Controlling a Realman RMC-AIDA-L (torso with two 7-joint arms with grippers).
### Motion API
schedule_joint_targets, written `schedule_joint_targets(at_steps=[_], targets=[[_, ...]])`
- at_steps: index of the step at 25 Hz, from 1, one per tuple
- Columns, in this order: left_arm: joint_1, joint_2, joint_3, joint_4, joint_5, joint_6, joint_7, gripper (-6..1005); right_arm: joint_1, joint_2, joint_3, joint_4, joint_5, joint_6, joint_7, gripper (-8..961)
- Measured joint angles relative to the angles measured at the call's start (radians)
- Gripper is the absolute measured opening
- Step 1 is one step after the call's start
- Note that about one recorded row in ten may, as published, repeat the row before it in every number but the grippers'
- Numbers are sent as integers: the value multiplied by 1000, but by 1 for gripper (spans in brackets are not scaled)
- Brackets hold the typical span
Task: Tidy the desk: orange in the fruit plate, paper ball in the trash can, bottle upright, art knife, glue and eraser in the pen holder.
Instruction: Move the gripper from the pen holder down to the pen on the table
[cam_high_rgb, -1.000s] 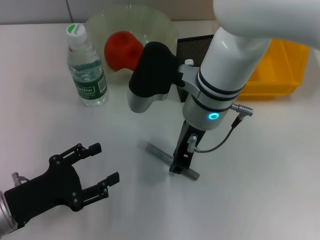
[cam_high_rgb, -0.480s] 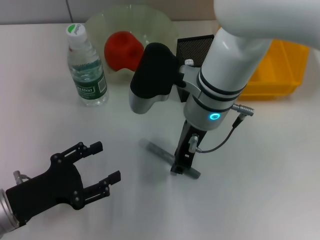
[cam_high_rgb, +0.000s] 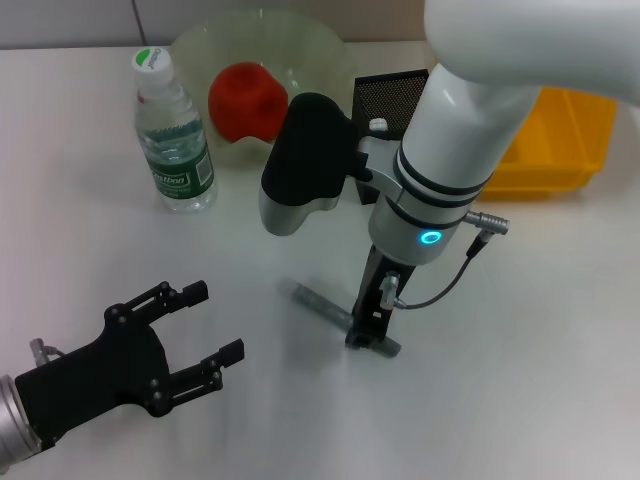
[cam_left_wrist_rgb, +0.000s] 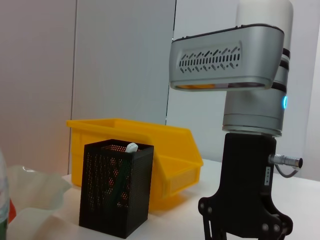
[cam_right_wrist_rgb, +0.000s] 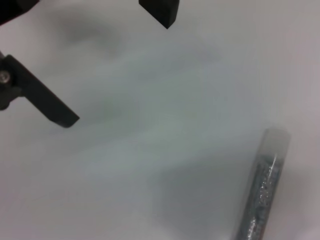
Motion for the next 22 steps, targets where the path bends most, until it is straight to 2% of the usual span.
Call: schedule_joint_targets(at_steps=[11, 22], targets=[[-4, 0, 0, 0, -3, 0, 0, 784, 0, 0, -1, 2, -7, 0, -1, 178], [-13, 0, 0, 0, -2, 0, -12, 784, -8, 0, 2, -6, -14, -5, -6, 154]])
